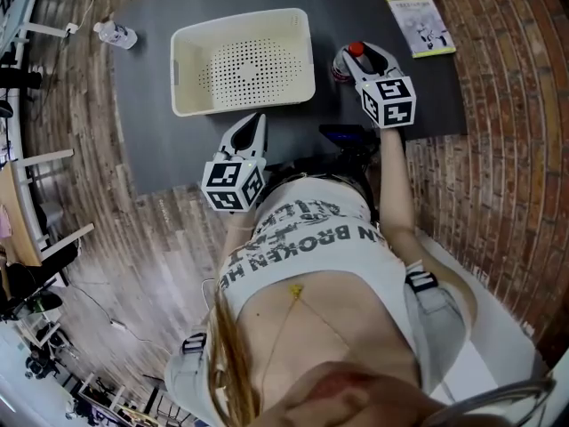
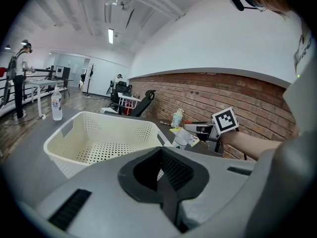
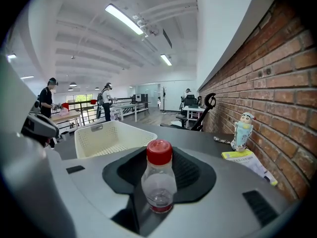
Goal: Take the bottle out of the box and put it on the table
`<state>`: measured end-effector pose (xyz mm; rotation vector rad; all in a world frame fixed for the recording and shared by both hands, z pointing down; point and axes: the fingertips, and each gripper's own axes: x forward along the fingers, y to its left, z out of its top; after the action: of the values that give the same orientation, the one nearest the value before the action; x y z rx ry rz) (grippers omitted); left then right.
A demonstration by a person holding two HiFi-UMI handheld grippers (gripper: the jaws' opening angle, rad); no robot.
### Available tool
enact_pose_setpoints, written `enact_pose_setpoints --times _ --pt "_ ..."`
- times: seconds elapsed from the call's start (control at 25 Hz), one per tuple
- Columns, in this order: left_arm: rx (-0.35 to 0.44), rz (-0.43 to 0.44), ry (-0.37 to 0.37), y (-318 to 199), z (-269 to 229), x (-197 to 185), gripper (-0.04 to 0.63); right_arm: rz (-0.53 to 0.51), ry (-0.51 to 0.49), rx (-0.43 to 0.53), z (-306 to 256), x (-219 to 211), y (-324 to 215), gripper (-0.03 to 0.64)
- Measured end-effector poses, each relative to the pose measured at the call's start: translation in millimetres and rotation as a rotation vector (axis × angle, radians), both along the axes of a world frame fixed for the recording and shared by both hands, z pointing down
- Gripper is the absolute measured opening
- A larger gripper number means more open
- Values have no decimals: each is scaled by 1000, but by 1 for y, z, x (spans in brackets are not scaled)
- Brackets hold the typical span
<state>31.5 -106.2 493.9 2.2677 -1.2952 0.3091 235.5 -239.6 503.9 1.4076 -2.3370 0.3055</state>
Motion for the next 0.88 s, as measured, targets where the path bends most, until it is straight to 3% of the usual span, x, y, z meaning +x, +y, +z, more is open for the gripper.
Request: enact_pose_setpoints --times 0.52,0.88 --pt "10 -7 3 -2 -3 0 5 12 -16 -9 2 1 0 155" --pt "14 -15 10 -7 -3 -4 5 40 -20 -57 10 7 11 212"
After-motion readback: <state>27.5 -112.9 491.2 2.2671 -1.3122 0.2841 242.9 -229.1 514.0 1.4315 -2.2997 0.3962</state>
